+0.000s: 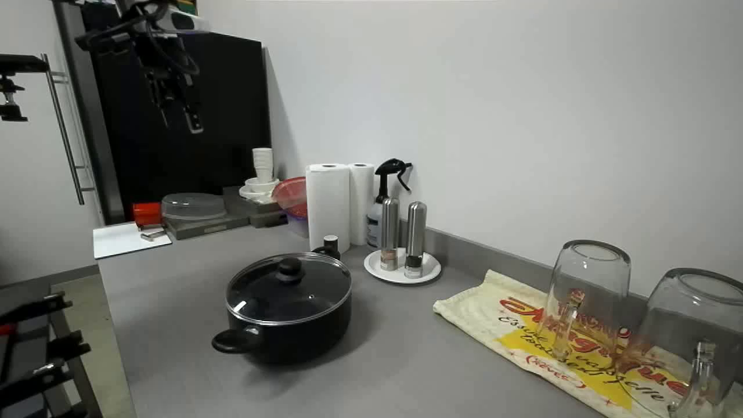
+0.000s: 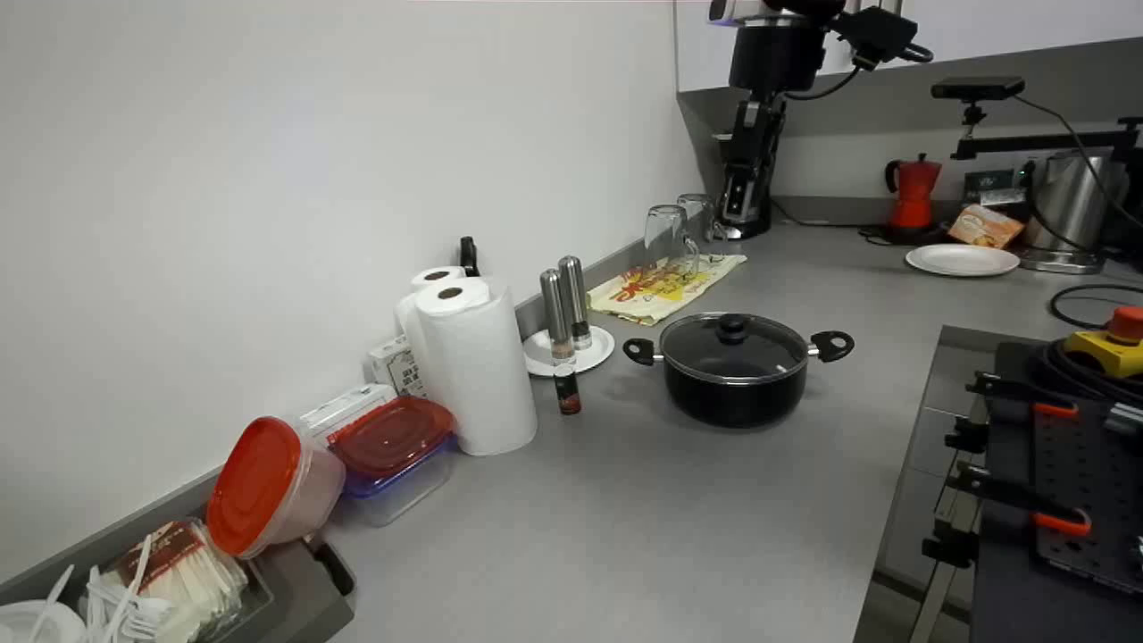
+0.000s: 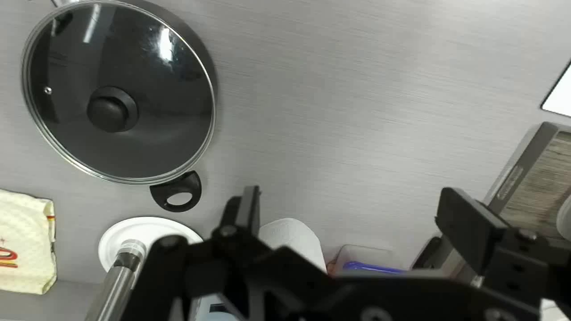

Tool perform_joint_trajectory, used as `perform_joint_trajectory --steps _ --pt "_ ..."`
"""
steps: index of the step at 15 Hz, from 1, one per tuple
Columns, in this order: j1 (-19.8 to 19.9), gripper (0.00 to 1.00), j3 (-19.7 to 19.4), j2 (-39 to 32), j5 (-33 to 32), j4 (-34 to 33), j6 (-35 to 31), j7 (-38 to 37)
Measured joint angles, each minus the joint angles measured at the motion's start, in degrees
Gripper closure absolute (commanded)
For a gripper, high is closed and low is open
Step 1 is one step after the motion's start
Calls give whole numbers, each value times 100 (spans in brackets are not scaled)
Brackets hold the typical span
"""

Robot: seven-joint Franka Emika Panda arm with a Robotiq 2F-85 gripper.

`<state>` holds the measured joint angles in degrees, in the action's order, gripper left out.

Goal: Remove the lid from the pot

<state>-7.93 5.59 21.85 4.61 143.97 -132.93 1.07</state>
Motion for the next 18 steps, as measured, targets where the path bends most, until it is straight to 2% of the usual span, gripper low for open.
perform_joint_trajectory --steps 10,13,18 --pt "11 0 -3 0 -16 -5 0 0" --pt "179 0 -101 -1 -99 -147 0 2" --pt "641 0 -473 -165 -323 -634 9 83"
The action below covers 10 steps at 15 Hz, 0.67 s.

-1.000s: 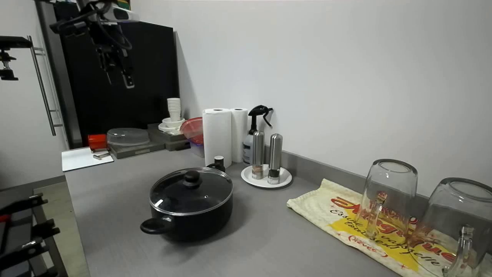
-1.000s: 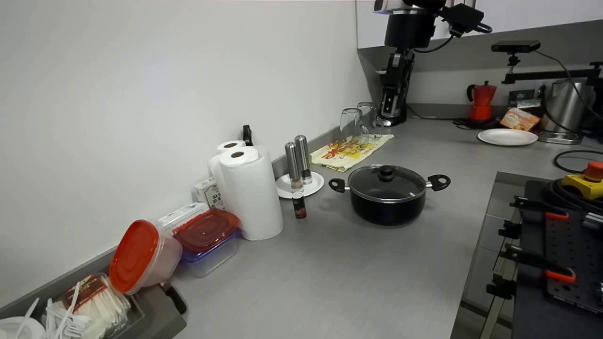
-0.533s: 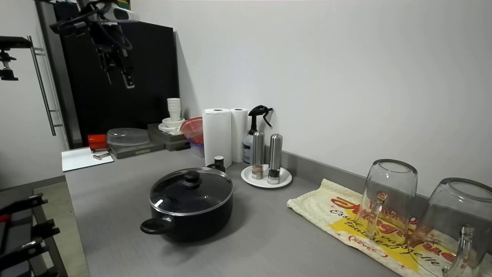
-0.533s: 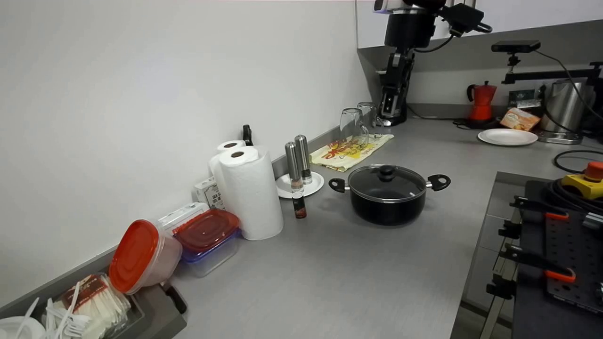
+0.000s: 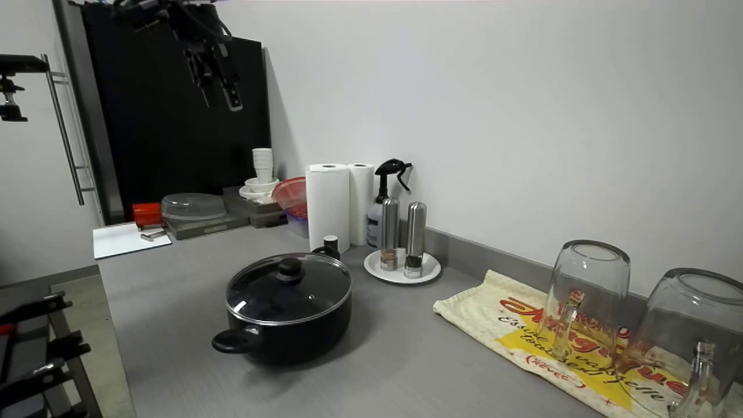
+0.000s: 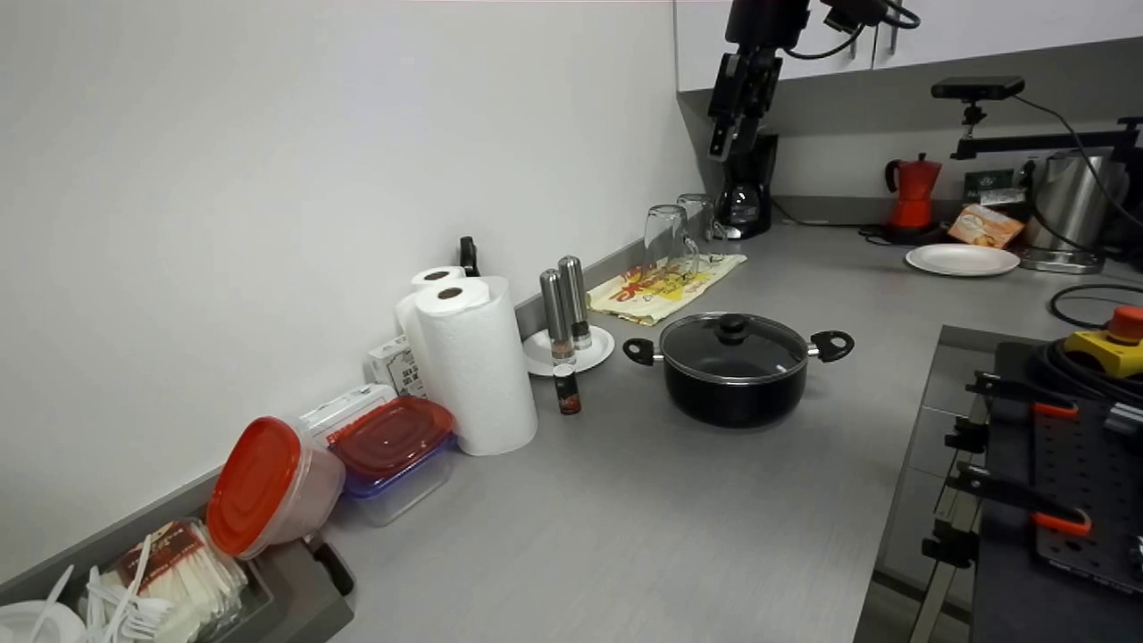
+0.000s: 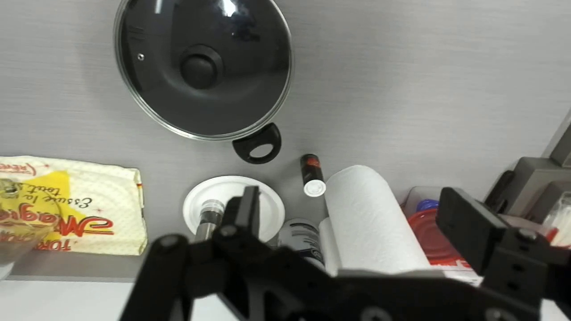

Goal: Remove the lid from the pot

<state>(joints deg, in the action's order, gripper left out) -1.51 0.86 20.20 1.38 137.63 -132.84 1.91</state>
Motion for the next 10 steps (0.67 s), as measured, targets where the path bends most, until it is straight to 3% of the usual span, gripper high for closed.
perform_joint_trajectory --steps 10 --pt "254 0 -323 -1728 96 -190 -49 54"
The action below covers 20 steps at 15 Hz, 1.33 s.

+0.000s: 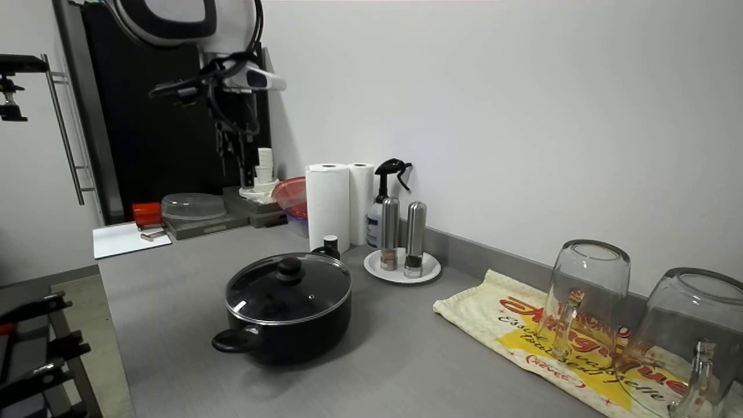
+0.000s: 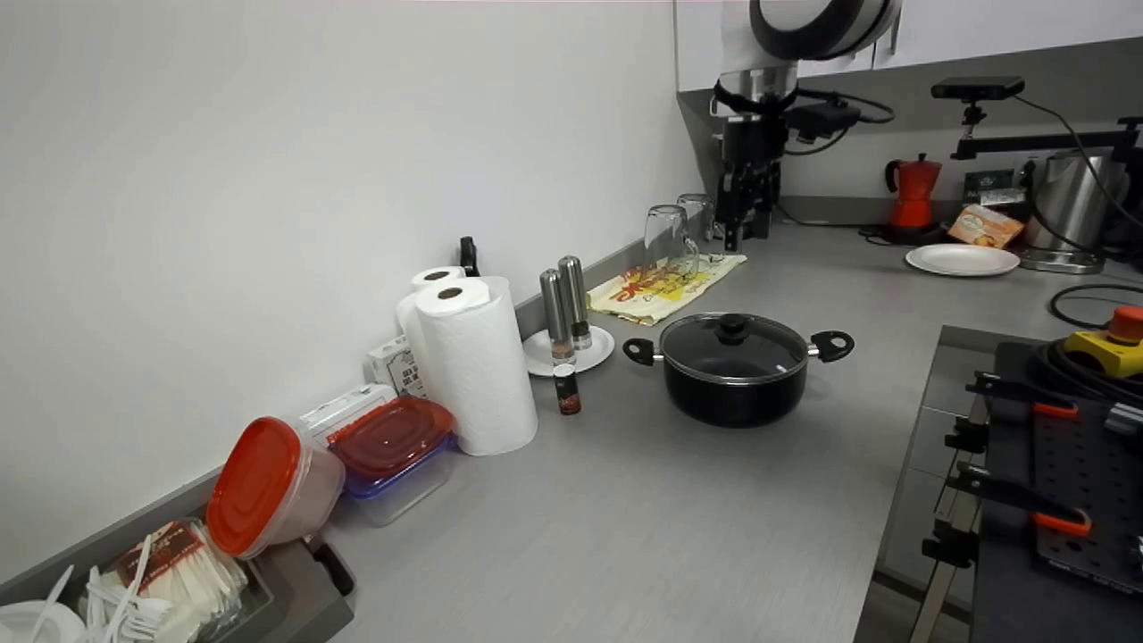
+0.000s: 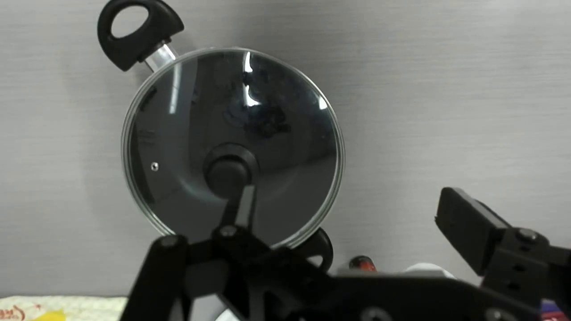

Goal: Remove the lid from the pot

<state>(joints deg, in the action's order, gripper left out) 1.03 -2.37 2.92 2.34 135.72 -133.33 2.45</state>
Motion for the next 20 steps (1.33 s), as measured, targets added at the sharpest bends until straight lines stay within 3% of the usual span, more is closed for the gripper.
perform_joint_trajectory --steps 11,20 --pt "308 0 -222 -988 -225 -249 -413 -468" --pt "244 0 -244 -1780 -771 -1399 -607 -1312"
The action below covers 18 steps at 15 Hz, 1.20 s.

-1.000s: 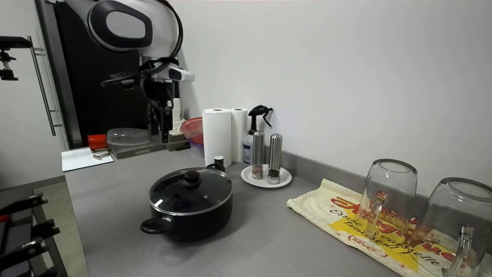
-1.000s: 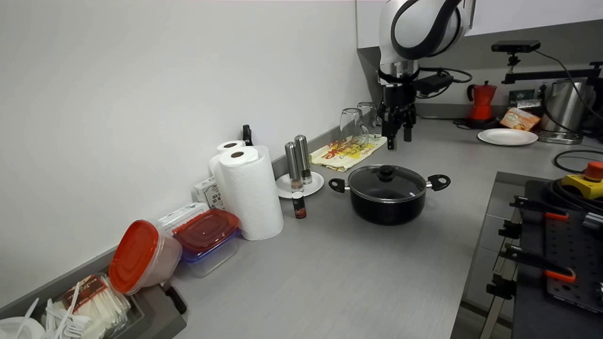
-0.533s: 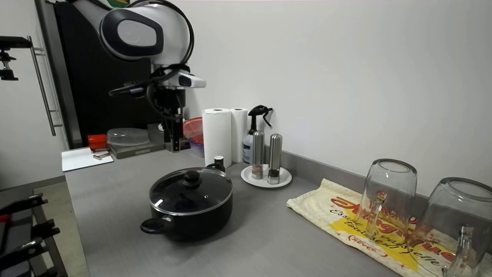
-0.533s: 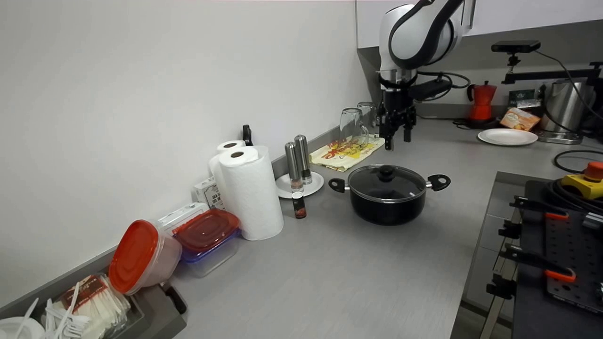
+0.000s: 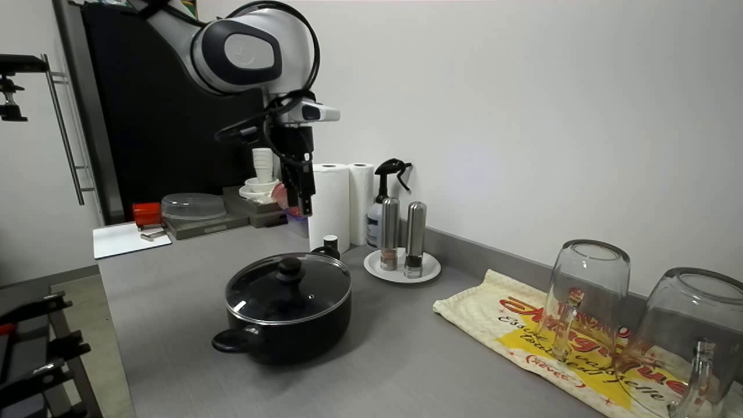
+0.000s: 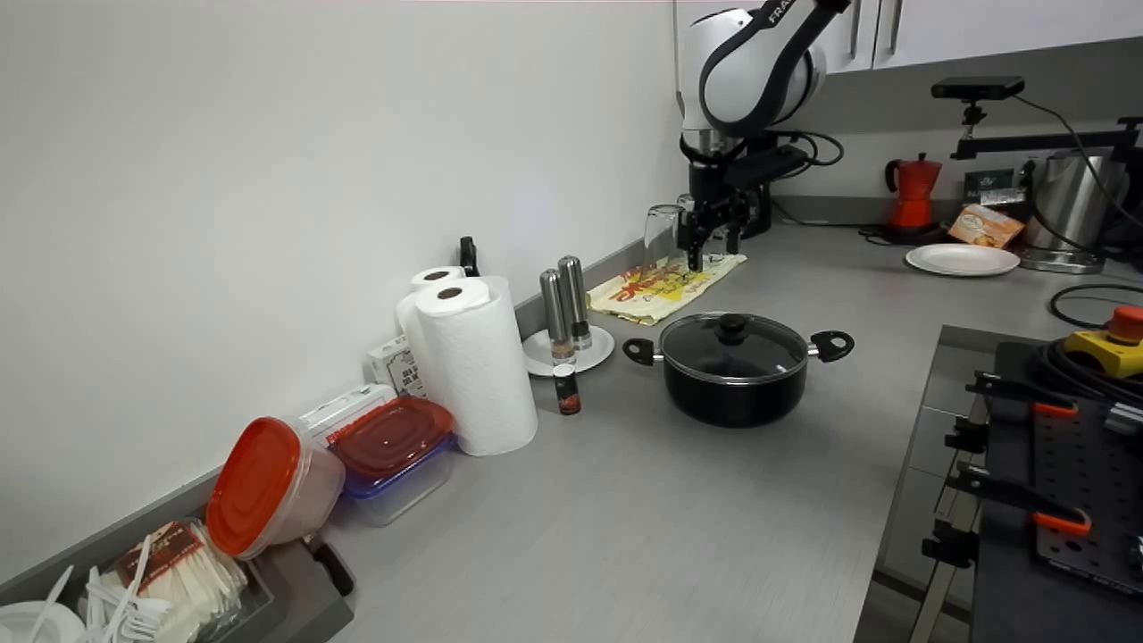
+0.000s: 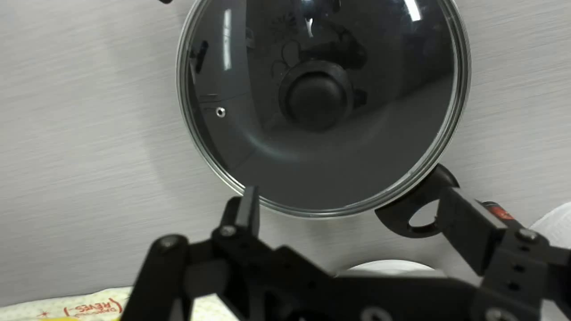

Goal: Remove the lid from the pot

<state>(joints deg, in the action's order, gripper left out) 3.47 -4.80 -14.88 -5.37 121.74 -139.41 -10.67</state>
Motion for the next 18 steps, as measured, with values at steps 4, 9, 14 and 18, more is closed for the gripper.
perform_joint_trajectory --steps 4,9,14,18 --pt "2 0 -8 -463 28 -225 10 -31" --pt "16 0 -7 -950 177 -228 20 -20" --pt "73 0 -3 -1071 504 -225 114 73" --pt "125 0 37 -1113 808 -190 174 229"
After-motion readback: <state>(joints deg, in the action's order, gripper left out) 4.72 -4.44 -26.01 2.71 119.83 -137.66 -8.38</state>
